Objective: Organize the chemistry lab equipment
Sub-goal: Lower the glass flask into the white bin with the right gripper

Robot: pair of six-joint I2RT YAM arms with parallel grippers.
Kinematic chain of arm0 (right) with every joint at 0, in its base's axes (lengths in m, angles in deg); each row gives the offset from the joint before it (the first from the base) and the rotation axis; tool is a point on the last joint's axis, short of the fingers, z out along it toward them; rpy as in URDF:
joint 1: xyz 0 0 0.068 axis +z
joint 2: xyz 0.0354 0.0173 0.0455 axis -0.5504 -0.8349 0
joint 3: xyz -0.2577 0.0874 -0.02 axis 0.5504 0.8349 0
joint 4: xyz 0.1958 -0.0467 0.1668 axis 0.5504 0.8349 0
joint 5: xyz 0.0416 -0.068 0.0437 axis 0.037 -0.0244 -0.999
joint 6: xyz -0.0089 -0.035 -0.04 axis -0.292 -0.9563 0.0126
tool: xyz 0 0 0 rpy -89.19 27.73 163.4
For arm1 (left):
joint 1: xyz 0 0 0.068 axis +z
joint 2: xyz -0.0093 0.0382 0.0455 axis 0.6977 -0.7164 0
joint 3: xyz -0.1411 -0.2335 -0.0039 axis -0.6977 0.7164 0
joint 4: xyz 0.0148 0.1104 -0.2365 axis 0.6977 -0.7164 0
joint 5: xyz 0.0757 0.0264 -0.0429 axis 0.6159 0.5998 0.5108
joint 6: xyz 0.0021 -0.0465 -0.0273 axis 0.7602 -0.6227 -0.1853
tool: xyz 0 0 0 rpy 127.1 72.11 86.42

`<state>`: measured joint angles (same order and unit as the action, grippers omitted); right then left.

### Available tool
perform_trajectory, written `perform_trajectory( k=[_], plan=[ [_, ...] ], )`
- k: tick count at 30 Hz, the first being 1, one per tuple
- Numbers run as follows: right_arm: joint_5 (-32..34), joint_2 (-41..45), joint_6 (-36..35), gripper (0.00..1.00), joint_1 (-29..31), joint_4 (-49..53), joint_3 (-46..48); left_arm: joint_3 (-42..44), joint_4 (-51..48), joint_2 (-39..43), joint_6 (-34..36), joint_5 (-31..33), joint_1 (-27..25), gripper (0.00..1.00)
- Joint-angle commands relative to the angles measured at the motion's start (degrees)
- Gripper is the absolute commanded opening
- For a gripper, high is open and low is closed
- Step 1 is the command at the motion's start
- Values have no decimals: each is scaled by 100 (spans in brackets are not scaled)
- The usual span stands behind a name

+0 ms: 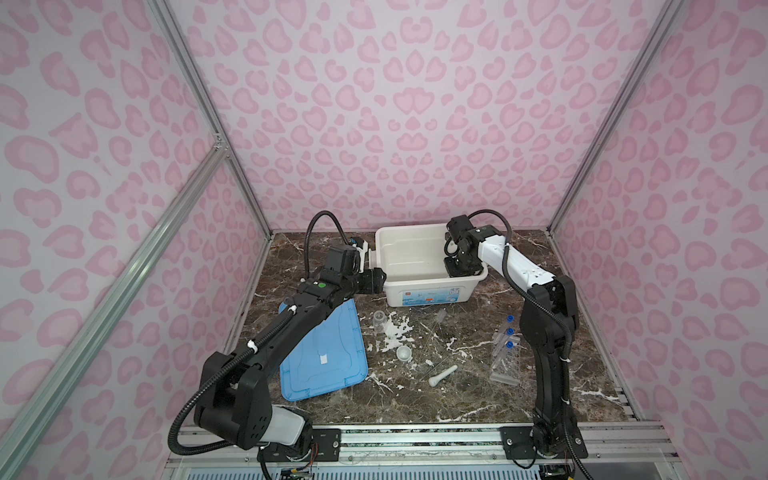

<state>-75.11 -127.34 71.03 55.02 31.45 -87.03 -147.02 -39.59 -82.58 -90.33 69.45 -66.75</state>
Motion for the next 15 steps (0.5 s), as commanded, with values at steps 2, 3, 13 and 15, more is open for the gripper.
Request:
perform_trajectory(
  k=[2,3,13,15],
  plan=[
    [-124,-32,53,21,-1,-117,48,151,-141,167,22,149,-1,81],
    [-143,-23,43,22,4,-123,57,218,-157,196,18,142,0,81],
    [-266,159,83,41,-9,-162,40,657,-598,497,212,525,-284,79],
    [-281,242,113,46,-5,-184,35,667,-727,495,285,610,-387,79]
  ],
)
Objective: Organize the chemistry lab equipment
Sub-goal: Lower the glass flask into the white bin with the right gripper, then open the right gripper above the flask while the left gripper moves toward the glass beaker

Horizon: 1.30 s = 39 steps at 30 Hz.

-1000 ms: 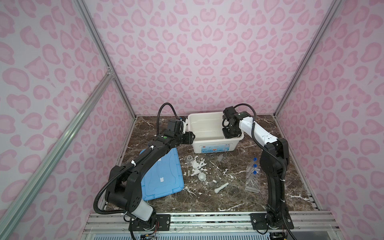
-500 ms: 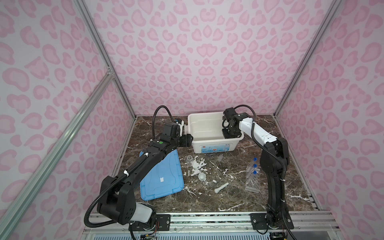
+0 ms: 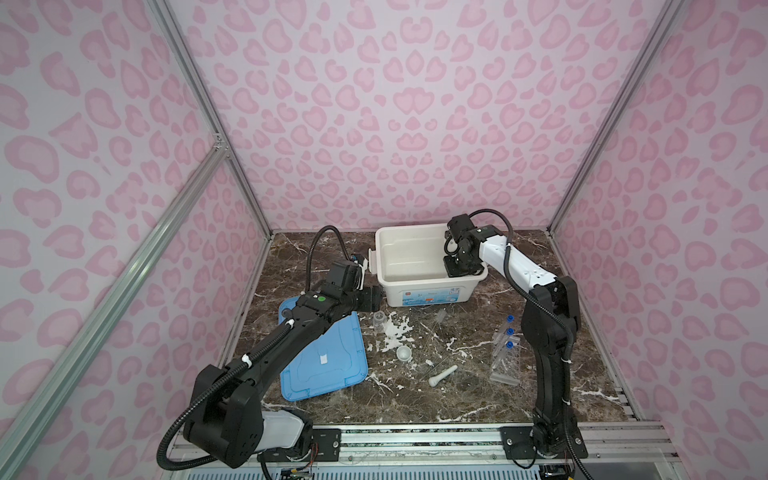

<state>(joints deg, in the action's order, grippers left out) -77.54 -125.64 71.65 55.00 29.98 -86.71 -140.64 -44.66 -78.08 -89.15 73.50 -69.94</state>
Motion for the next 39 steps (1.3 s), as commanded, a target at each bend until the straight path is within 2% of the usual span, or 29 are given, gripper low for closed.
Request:
perform_trajectory(
  k=[1,6,15,20,24,34,39],
  plan=[
    [-58,117,68,49,-8,-63,13,20,-278,26,209,257,-138,79],
    [-103,385,169,63,-7,-232,115,-63,-534,-164,294,509,-445,78],
    [-153,861,377,72,-60,-565,358,-378,-1102,-719,300,1025,-932,77],
    [7,1298,453,74,-69,-1067,826,-541,-1296,-920,213,1122,-990,75],
    [30,1594,506,74,-94,-1334,1108,-652,-1366,-1069,162,1114,-999,66],
    [21,1793,521,74,-170,-1410,1363,-845,-1477,-1371,161,1126,-1017,56],
    [10,1802,540,74,-189,-1438,1413,-920,-1528,-1495,163,1161,-1025,54]
  ],
)
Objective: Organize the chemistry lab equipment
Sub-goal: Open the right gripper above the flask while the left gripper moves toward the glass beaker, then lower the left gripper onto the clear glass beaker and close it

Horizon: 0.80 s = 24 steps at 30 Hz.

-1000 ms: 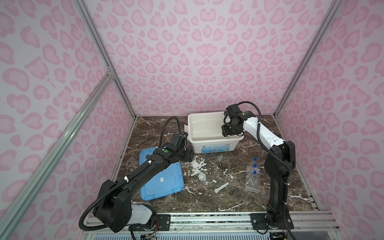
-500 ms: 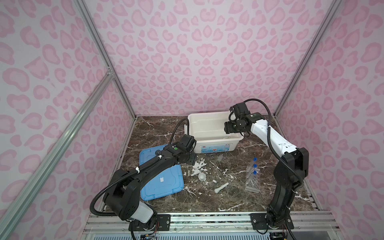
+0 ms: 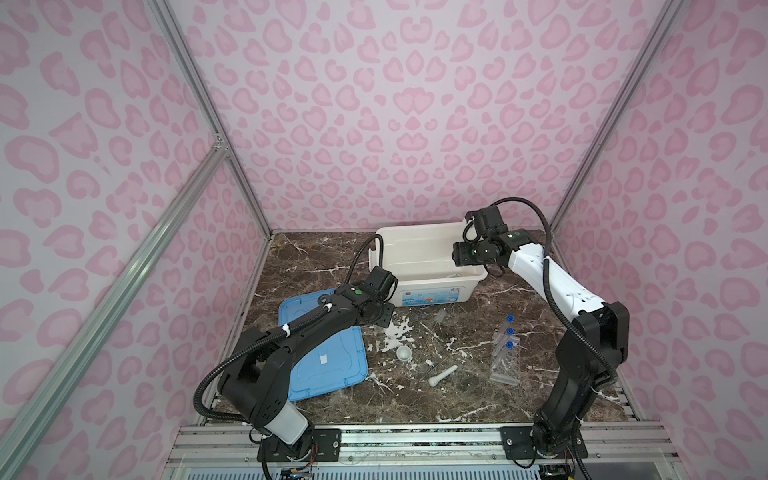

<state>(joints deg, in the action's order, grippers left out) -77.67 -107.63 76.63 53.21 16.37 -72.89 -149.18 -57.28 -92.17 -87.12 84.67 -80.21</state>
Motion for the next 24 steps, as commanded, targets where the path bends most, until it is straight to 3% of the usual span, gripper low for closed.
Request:
perform_trajectory(
  k=[1,9,24],
  plan=[
    [15,1,46,74,-12,-78,40,-83,-287,-113,-31,60,2,54],
    [-3,28,62,74,-38,-126,93,-37,-277,-134,-23,198,-70,53],
    [-126,75,116,74,-42,-254,293,726,458,847,-214,528,-261,53]
  ],
)
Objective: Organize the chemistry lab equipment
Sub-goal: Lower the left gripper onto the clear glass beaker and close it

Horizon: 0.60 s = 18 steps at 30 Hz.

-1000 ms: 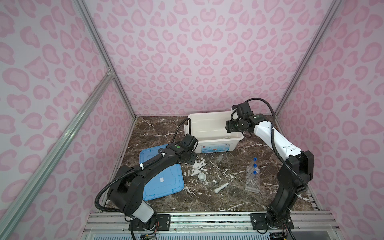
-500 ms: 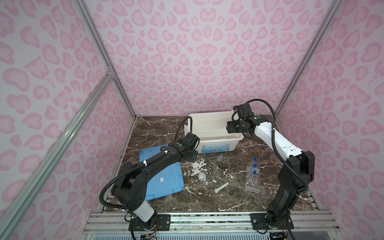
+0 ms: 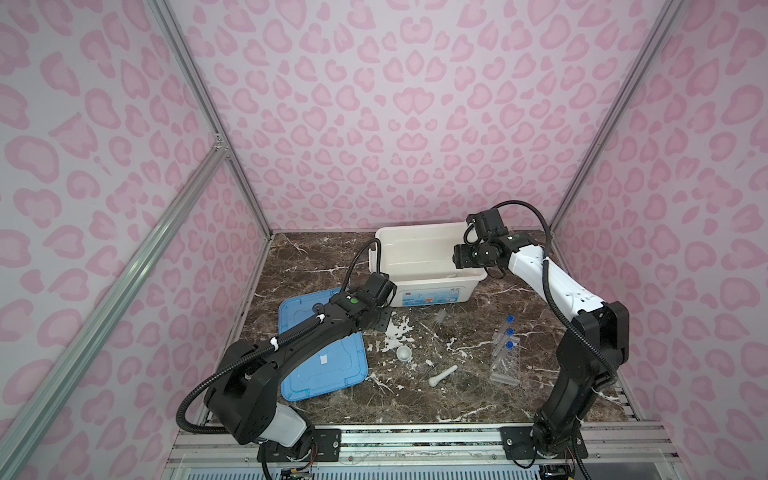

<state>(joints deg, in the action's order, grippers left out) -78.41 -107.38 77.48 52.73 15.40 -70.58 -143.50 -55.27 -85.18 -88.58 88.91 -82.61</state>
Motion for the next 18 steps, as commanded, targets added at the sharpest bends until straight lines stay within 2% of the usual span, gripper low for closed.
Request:
perform_trajectory(
  k=[1,9,18],
  plan=[
    [-52,71,40,74,-7,-170,92,274,374,199,-109,104,-28,52],
    [-43,245,50,74,0,-237,324,1079,1357,696,-358,302,-72,52],
    [-70,285,98,74,0,-312,415,1182,1756,551,-485,157,-74,55]
  ],
)
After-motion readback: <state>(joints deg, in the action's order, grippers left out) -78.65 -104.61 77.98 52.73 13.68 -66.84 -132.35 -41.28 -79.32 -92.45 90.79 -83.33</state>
